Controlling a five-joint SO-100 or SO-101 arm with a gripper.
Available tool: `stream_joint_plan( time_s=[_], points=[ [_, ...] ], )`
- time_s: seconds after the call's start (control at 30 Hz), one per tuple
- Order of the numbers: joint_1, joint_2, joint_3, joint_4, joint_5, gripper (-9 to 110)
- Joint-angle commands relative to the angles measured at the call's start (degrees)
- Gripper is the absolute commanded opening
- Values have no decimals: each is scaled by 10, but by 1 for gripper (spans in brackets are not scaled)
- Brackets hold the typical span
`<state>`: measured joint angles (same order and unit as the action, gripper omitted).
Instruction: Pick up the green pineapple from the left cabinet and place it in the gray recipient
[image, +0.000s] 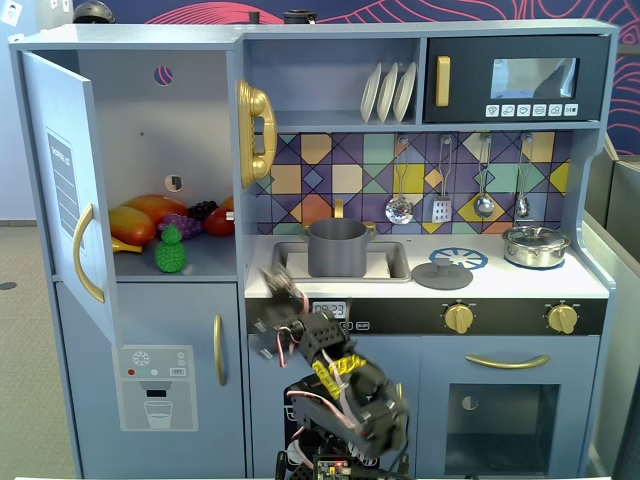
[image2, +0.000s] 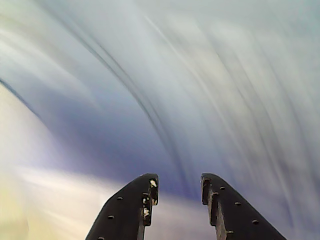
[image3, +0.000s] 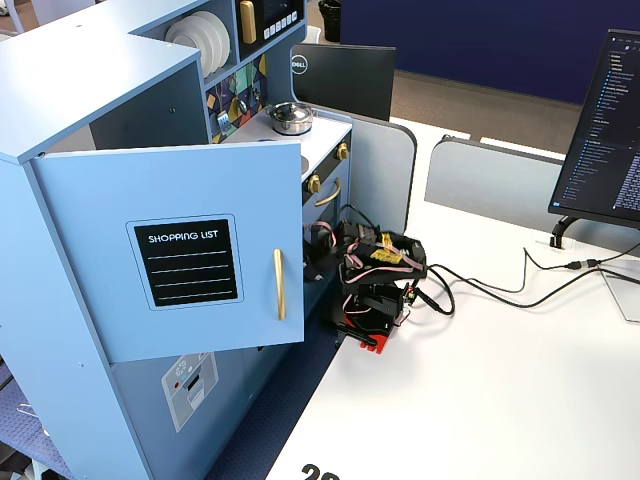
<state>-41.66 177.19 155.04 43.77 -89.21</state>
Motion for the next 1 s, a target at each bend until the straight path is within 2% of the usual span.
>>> stream_joint_plan(
  time_s=[0.0, 0.07, 0.4, 0.63, 0.73, 0.97],
  points=[
    [-135, -81, -84, -296, -91, 0],
    [-148, -109, -93, -352, -127, 0],
    [-98, -236, -163, -426, -81, 17],
    [-72, -352, -212, -541, 32, 41],
    [-67, -385, -214, -601, 54, 43],
    [-42, -443, -229, -642, 52, 45]
  ],
)
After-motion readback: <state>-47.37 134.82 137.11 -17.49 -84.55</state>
